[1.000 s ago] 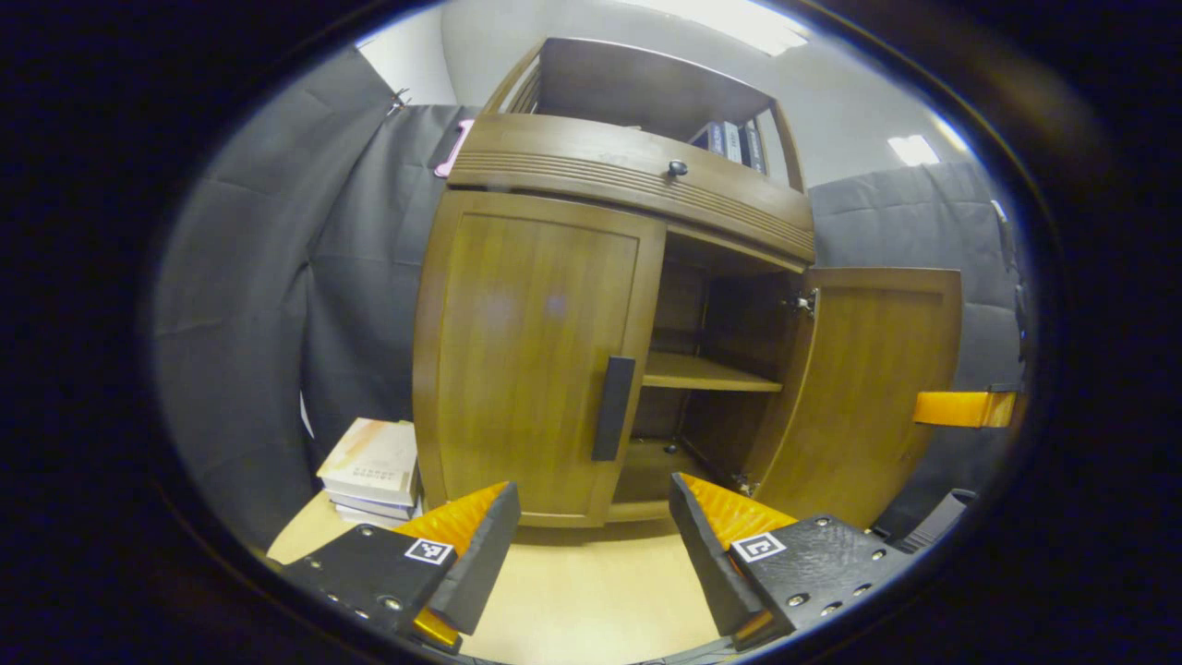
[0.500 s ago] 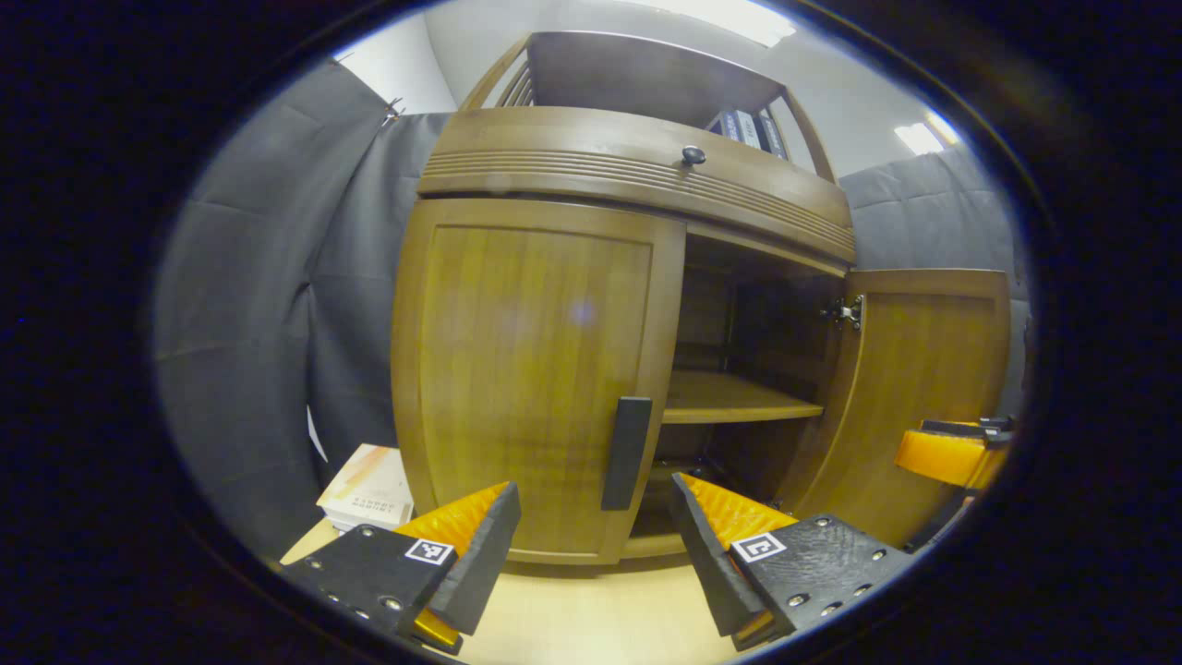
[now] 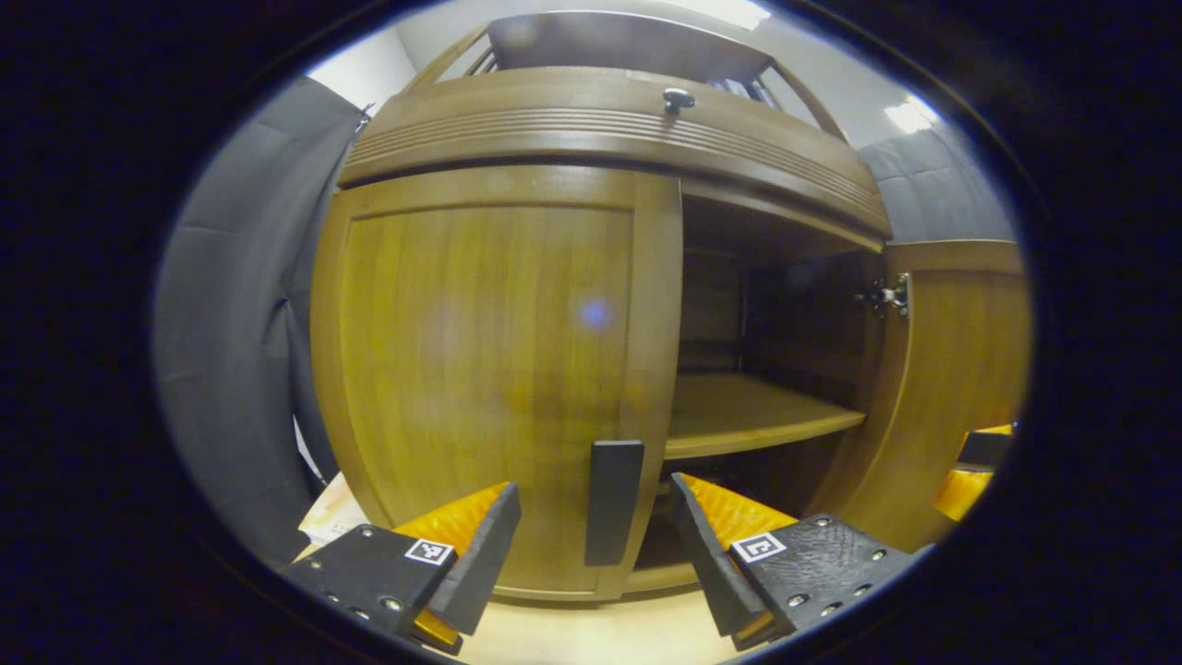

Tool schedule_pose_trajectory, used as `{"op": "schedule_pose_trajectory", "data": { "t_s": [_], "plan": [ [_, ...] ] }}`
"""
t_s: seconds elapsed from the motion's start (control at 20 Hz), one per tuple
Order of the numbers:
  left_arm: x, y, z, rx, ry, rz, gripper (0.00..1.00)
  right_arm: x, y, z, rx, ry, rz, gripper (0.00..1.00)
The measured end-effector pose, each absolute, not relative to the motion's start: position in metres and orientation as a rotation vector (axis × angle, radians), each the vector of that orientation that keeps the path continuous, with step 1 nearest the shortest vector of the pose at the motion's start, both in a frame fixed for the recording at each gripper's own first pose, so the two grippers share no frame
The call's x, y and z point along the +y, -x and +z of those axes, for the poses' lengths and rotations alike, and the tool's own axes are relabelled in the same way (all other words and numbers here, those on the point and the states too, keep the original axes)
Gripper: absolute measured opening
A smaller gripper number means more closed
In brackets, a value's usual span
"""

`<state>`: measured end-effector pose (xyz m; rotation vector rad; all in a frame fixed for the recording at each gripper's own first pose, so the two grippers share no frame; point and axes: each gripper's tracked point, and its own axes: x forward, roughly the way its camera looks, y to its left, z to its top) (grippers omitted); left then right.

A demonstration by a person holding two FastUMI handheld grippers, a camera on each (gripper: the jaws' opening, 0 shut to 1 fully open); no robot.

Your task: Open the right door of the double-door shoe cabinet with the right hand, and open the left door with the left hand.

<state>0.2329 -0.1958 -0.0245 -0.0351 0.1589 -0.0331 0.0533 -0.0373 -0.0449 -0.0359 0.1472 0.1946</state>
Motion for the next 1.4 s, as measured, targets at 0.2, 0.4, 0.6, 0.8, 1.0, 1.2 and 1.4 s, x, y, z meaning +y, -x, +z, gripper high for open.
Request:
{"op": "schedule_pose_trajectory", "data": {
  "t_s": [0.2, 0.4, 0.6, 0.8, 1.0, 1.2, 1.4],
  "plan": [
    [-0.198, -0.253, -0.038, 0.185, 0.049, -0.045, 0.75, -0.039, -0.065, -0.047, 0.150, 0.035, 0.192, 0.93],
    [-0.204, -0.265, -0.050, 0.200, 0.051, -0.032, 0.57, -0.043, -0.070, -0.048, 0.150, 0.028, 0.186, 0.93],
    [-0.203, -0.266, -0.048, 0.181, -0.001, -0.009, 0.33, -0.044, -0.077, -0.050, 0.160, 0.019, 0.184, 0.94],
    [-0.205, -0.264, -0.051, 0.191, 0.029, -0.023, 0.12, -0.040, -0.077, -0.051, 0.167, 0.009, 0.187, 0.94],
    [-0.205, -0.260, -0.049, 0.189, 0.036, -0.038, 0.07, -0.038, -0.073, -0.051, 0.168, 0.005, 0.172, 0.94],
    [-0.205, -0.249, -0.049, 0.184, 0.044, -0.057, 0.07, -0.041, -0.063, -0.053, 0.177, -0.015, 0.144, 0.94],
    [-0.203, -0.229, -0.048, 0.179, 0.050, -0.083, 0.07, -0.041, -0.049, -0.055, 0.190, -0.034, 0.117, 0.94]
  ]
}}
